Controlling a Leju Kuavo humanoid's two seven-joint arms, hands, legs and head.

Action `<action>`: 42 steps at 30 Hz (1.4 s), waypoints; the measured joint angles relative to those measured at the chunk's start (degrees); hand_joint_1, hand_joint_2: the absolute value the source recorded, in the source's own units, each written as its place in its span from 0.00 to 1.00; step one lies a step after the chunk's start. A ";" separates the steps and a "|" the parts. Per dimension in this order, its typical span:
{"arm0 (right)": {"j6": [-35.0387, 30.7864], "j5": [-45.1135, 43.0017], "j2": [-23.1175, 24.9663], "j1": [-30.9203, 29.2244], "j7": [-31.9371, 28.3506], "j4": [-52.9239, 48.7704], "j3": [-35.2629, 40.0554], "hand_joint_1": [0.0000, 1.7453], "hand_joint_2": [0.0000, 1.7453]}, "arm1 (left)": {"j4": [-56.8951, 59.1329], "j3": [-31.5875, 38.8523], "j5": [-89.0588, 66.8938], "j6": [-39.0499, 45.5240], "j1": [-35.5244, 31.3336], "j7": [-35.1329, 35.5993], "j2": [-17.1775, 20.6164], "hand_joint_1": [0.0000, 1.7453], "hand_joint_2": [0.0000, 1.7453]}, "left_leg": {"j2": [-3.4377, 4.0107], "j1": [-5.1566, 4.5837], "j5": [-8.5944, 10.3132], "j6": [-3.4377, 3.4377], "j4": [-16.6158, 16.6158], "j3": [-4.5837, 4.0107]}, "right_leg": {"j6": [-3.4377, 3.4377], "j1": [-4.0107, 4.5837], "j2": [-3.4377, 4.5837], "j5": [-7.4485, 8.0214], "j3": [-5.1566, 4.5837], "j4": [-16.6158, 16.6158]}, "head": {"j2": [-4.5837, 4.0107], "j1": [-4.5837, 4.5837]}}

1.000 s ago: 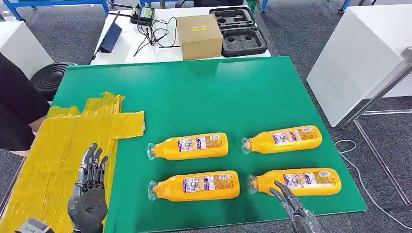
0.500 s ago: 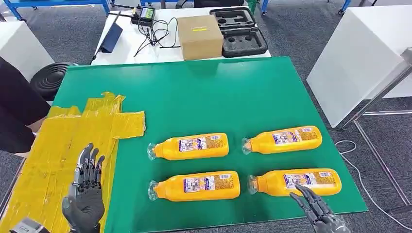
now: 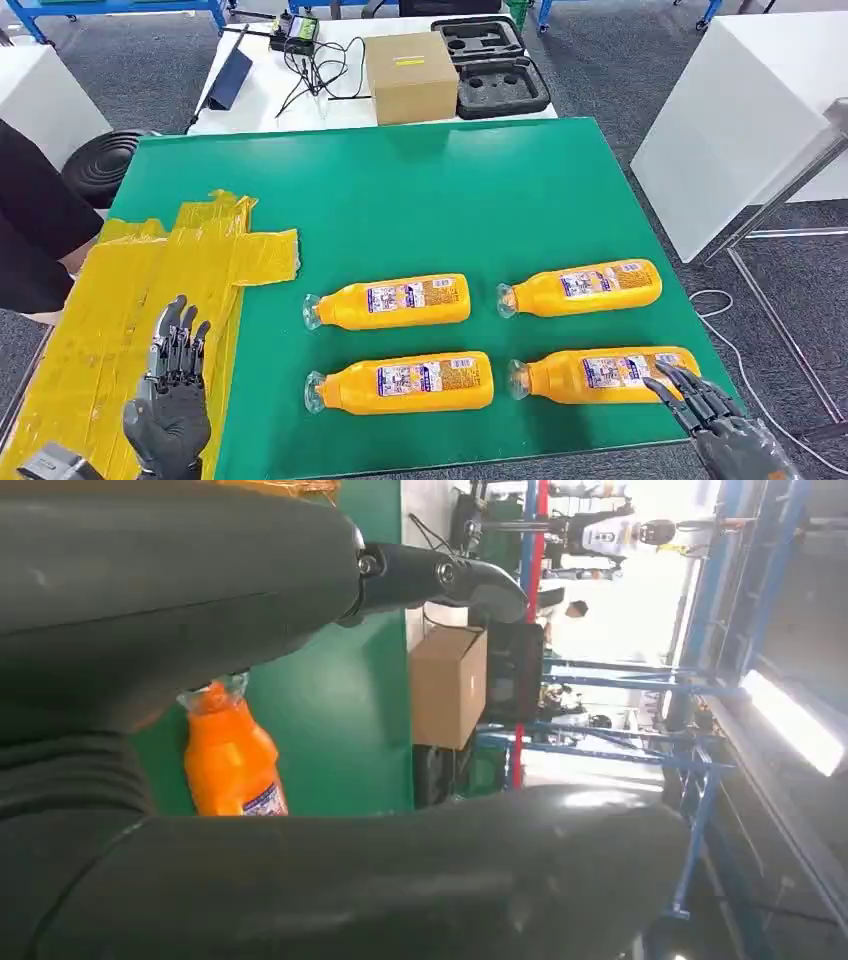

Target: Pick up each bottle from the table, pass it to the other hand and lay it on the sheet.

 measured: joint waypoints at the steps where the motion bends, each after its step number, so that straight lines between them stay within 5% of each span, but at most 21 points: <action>1: 0.70 0.24 0.02 -0.68 -0.66 0.48 -0.72 0.00 1.00 | 0.00 0.04 0.11 0.37 0.01 0.11 -0.04 0.00 0.00 | 0.00 0.00 0.00 0.00 0.00 0.00 | 0.00 0.00 0.00 0.01 0.03 0.00 | 0.00 0.00; 17: 6.40 3.74 0.79 -19.63 -2.71 17.41 -1.00 0.00 1.00 | -0.61 0.48 2.43 0.50 -0.15 0.83 -0.48 0.00 0.00 | 0.03 -0.01 0.09 0.06 0.01 0.06 | -0.03 0.01 0.08 0.11 0.11 0.00 | 0.00 0.00; 42: 8.45 2.97 -1.14 -30.48 -3.28 32.39 8.02 0.00 1.00 | -0.22 1.68 6.21 2.21 -0.63 0.33 -0.50 0.00 0.00 | 0.01 0.01 0.09 0.05 0.01 -0.01 | -0.02 0.03 0.06 0.10 0.11 0.02 | 0.00 -0.02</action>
